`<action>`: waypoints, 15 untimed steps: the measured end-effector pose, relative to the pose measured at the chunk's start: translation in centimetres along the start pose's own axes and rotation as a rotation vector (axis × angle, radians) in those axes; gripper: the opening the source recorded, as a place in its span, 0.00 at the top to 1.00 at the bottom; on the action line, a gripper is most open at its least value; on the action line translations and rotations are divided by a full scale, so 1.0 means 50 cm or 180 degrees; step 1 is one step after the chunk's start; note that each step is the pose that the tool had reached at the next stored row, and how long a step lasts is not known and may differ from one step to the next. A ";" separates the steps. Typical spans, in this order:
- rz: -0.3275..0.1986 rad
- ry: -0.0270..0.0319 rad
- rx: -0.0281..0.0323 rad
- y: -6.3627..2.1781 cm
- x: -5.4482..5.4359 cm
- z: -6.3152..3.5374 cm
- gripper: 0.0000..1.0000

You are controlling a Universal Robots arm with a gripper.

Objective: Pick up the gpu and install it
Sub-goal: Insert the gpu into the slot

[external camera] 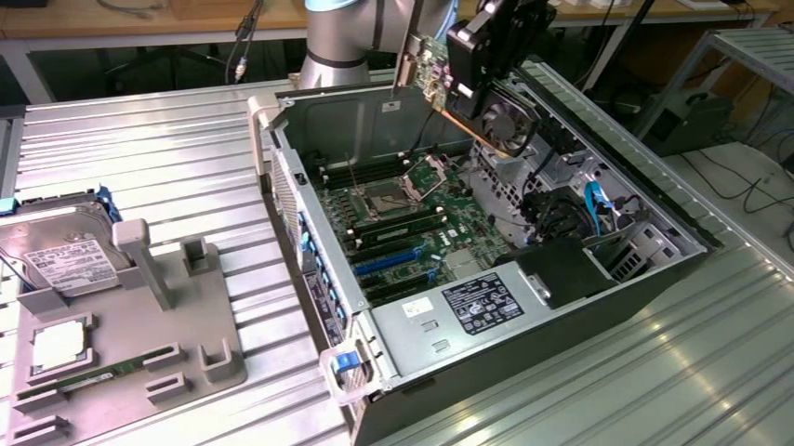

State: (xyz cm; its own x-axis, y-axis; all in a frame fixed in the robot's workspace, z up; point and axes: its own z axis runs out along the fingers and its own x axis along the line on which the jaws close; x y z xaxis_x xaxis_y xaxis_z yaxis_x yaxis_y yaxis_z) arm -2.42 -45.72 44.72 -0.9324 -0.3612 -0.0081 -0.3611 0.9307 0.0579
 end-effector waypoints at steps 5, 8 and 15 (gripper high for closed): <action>-0.0138 0.0008 -0.0001 0.000 0.000 0.000 0.72; -0.0240 0.0014 -0.0002 0.000 0.000 0.000 0.72; -0.0488 0.0028 -0.0004 0.000 0.000 0.000 0.72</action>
State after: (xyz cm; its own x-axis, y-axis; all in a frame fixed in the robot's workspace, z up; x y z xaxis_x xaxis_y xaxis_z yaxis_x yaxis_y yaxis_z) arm -2.41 -45.72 44.72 -0.8662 -0.4996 -0.0081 -0.4992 0.8645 0.0579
